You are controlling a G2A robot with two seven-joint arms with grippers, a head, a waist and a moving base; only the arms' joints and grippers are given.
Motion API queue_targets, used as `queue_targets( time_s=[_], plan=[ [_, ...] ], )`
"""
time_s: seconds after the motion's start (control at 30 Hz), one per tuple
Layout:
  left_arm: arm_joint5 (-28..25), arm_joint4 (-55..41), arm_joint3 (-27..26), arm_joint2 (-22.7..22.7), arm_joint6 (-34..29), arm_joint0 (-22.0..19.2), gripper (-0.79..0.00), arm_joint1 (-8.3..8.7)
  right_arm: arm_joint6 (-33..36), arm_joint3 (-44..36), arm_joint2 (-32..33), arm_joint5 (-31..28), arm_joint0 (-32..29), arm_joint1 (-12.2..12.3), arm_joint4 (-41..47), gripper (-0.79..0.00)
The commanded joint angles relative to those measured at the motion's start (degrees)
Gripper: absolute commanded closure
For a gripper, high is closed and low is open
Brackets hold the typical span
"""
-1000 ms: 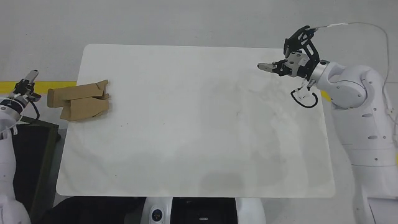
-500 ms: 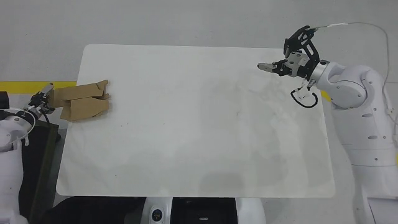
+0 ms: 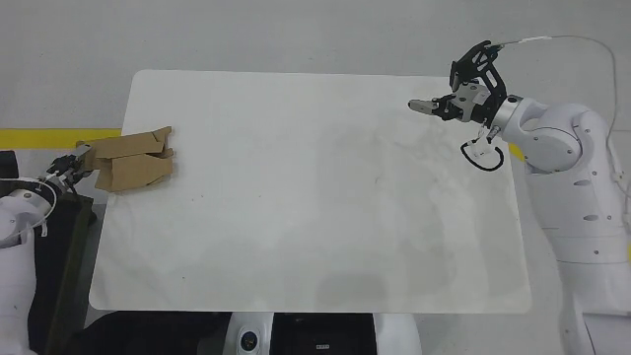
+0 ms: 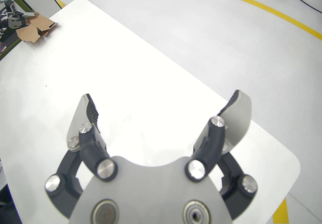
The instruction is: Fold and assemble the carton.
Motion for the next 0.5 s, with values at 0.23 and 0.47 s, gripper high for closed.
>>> queue_targets(
  time_s=[0.23, 0.47],
  plan=[
    [-1.0, -5.3, -0.4, -0.5, -1.9, -0.6, 0.0, -0.04, 0.0, 0.0, 0.0, 0.0, 0.0, 0.0, 0.0, -0.785],
    [-1.8, -7.1, -3.0, -1.0, -2.1, -1.3, 0.0, 0.19, 0.0, 0.0, 0.0, 0.0, 0.0, 0.0, 0.0, -0.785]
  ],
)
